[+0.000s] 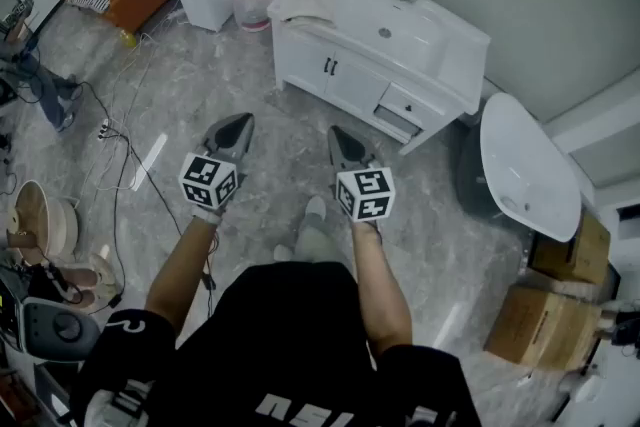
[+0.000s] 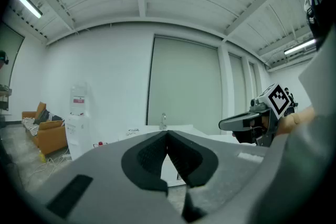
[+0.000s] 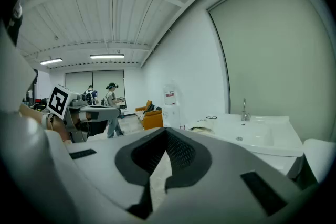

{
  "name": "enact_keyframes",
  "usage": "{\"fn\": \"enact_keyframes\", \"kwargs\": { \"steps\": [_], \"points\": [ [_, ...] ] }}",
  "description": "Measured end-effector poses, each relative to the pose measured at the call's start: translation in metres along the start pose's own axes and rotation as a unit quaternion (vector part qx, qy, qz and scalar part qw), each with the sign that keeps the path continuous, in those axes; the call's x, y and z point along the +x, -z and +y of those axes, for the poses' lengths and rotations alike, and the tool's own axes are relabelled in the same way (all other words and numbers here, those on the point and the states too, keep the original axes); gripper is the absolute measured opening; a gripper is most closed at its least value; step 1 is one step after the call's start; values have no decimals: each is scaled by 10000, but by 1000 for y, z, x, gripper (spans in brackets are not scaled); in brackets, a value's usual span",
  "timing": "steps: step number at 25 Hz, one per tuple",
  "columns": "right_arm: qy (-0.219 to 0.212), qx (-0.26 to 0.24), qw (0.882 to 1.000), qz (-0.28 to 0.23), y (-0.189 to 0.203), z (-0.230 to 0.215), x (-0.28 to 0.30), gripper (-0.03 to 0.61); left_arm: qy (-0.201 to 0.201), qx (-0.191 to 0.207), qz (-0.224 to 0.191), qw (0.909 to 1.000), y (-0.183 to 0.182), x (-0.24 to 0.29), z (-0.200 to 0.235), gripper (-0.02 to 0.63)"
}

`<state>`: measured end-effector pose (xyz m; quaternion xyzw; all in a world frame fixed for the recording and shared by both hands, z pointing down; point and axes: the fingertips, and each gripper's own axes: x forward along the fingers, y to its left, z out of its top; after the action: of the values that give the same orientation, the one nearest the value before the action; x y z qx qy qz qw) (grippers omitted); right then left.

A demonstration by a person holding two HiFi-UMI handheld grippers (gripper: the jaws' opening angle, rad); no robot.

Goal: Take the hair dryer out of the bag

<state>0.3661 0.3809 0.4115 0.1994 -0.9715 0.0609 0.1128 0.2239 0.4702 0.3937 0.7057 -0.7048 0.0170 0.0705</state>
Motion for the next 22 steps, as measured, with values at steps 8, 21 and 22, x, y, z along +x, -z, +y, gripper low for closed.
{"fn": "enact_keyframes", "kwargs": {
  "steps": [8,21,22],
  "points": [
    [69,123,9999,-6,1,-34,56,-5,-271,18,-27,9996,2,40,54,-3],
    [6,250,9997,10,-33,-133,233,-5,13,47,219,9997,-9,193,168,-2],
    [16,263,9997,17,-37,-143,245,-5,34,70,238,9997,-12,207,175,-2]
  ]
}}
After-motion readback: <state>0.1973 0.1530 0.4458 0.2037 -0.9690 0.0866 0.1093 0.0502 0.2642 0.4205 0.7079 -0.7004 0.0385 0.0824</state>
